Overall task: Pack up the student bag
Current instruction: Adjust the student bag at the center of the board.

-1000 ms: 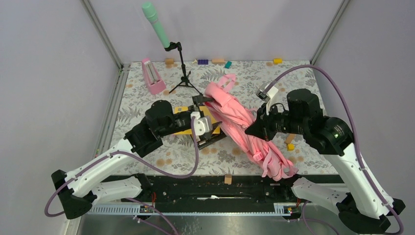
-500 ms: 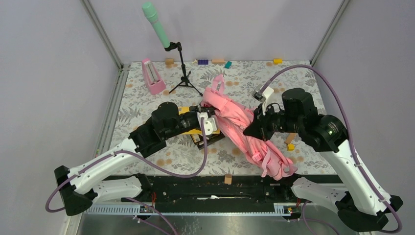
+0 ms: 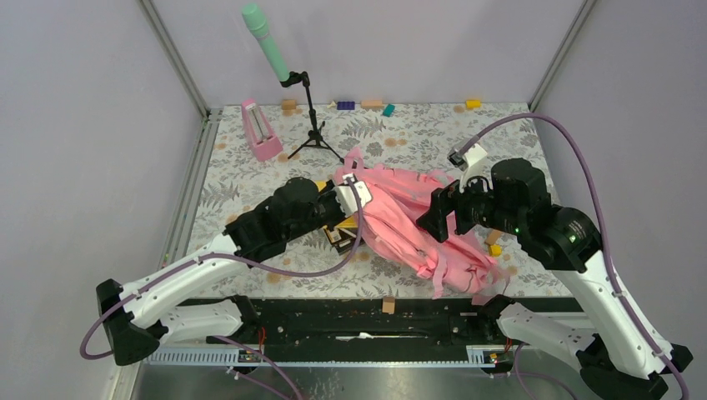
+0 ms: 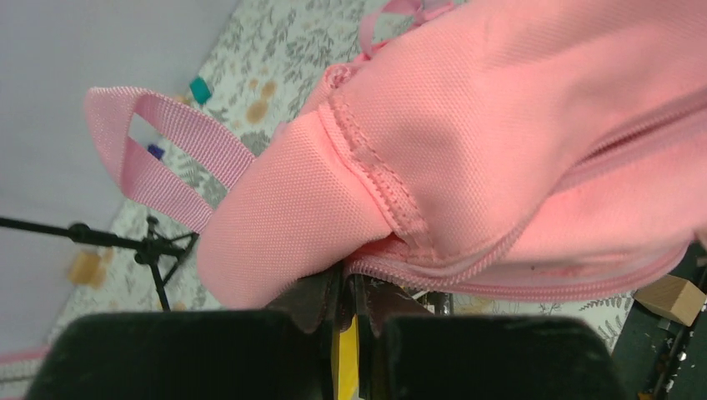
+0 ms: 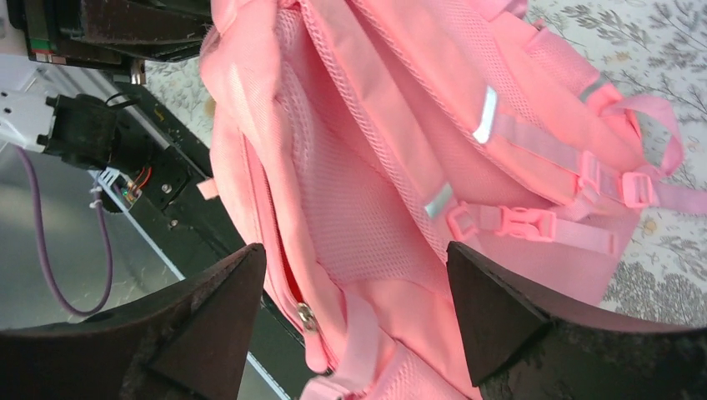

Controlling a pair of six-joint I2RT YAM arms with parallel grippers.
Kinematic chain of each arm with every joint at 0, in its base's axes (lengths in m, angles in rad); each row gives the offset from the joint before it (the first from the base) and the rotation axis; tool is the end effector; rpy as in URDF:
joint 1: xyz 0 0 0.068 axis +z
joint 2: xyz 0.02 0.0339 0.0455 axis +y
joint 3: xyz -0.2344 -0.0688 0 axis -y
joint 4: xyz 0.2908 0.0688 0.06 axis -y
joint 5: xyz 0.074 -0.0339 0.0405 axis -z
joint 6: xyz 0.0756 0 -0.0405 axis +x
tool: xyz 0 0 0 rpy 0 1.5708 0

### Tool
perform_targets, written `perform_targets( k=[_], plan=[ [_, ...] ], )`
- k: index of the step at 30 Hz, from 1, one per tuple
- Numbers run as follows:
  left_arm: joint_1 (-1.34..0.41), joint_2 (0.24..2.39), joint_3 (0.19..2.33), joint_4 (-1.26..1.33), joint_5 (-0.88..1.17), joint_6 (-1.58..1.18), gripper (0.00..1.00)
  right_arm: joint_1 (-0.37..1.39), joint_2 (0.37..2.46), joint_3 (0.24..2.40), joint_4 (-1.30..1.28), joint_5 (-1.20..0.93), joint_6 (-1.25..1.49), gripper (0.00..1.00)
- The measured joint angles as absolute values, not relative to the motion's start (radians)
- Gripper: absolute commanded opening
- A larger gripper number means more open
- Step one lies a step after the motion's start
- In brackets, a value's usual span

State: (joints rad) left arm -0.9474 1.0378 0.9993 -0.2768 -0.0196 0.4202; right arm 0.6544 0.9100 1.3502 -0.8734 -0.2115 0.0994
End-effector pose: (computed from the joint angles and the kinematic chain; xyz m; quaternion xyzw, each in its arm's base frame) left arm 0.1974 -0.2719 0.3178 0.5068 0.6310 -0.1454 0.5691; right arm 0.1870 0.1635 0.4147 -0.2842 0.7902 0.2798 0.4653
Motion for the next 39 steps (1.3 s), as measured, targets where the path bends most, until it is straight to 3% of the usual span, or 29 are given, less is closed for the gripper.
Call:
perform_targets(
  k=[4, 10, 21, 30, 39],
  plan=[
    [-0.916, 1.058, 1.010, -0.326, -0.046, 0.337, 0.00, 0.654, 0.891, 1.346, -0.883, -0.152, 0.139, 0.84],
    [-0.871, 1.059, 1.010, -0.346, -0.045, 0.259, 0.00, 0.654, 0.819, 1.285, -0.869, -0.160, 0.261, 0.74],
    [-0.834, 1.103, 1.010, -0.347, -0.042, 0.190, 0.00, 0.698, 0.744, 1.019, -0.770, -0.307, 0.477, 0.46],
    [-0.804, 1.127, 1.011, -0.347, -0.041, 0.161, 0.00, 0.860, 0.771, 1.016, -0.668, -0.270, 0.529, 0.43],
    [-0.791, 1.128, 1.011, -0.347, -0.038, 0.148, 0.00, 0.934, 0.836, 1.016, -0.685, -0.076, 0.527, 0.42]
  ],
)
